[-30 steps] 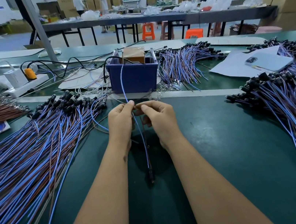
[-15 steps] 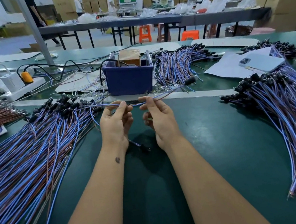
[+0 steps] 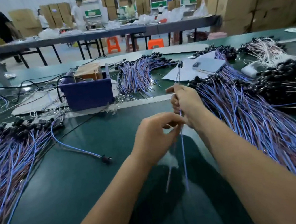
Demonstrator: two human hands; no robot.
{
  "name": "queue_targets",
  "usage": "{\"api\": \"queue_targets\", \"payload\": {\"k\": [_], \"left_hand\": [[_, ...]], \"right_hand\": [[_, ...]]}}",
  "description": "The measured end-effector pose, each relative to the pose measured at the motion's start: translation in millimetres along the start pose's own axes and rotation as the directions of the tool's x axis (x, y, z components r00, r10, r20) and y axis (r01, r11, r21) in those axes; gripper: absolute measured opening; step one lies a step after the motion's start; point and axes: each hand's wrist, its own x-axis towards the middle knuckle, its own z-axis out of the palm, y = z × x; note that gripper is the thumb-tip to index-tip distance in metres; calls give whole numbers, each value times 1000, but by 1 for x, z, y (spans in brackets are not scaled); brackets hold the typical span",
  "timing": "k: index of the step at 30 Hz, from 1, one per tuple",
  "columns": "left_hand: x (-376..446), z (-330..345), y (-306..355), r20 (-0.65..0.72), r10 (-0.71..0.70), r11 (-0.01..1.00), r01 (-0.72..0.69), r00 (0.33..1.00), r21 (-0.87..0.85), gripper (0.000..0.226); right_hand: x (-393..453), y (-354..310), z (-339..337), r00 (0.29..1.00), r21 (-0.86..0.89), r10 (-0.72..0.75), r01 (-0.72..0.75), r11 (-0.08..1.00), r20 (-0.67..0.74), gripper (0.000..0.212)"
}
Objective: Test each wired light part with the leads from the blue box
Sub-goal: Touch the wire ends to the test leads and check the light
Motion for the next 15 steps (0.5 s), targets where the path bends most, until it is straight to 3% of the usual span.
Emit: {"api": "queue_targets", "payload": {"k": [5, 9, 12, 15], "left_hand": [[17, 52, 32, 234, -32, 998, 42, 972, -38, 34], [13, 70, 37, 353, -41, 996, 67, 935, -62, 33], [5, 69, 28, 334, -76, 990, 112, 940, -91, 28], [1, 54, 12, 170, -200, 967, 222, 965, -127, 29]], "right_hand": [[7, -38, -81, 987, -474, -151, 107, 874, -56, 35], [10, -40, -130, 970, -730, -217, 70, 680, -109, 37], [12, -31, -144, 951, -864, -214, -90, 495, -222, 38], [8, -22, -125, 916, -918, -309, -128, 376, -254, 42]]}}
